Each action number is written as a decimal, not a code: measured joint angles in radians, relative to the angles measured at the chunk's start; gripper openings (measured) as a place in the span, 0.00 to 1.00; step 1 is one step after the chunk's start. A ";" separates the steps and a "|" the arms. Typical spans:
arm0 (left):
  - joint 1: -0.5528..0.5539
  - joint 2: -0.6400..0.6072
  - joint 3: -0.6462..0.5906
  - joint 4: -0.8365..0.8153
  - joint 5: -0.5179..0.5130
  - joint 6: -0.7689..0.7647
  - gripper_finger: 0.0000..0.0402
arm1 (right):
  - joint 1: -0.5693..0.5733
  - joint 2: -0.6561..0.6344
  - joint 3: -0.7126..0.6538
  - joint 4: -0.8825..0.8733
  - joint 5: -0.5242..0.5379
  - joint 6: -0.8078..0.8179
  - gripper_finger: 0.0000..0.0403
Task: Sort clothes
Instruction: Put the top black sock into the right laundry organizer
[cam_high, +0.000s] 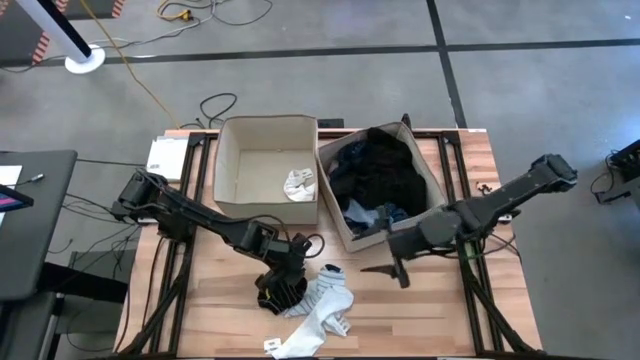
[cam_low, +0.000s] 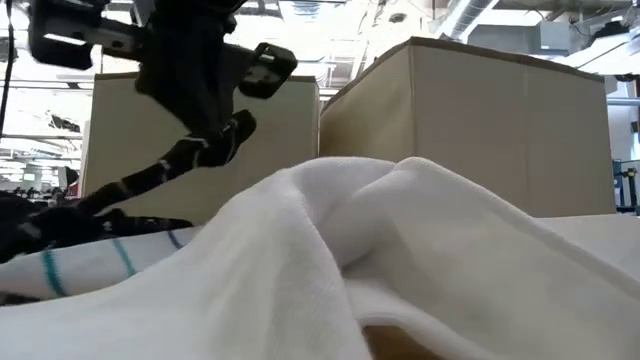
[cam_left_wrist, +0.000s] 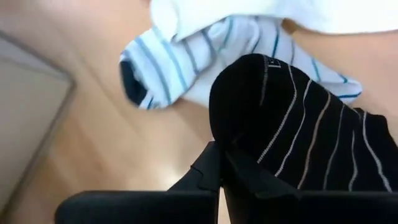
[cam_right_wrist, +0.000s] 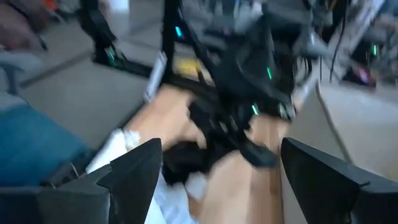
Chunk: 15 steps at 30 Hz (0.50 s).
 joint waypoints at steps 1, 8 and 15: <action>0.003 0.000 0.016 -0.025 -0.017 0.005 0.00 | 0.012 -0.006 0.000 0.016 0.001 0.000 0.85; 0.009 -0.047 0.110 -0.143 -0.135 0.033 0.00 | 0.051 0.100 0.002 0.084 0.011 0.084 0.85; 0.010 -0.160 0.135 -0.094 -0.204 0.063 0.00 | 0.052 0.337 0.001 0.234 0.118 0.155 0.83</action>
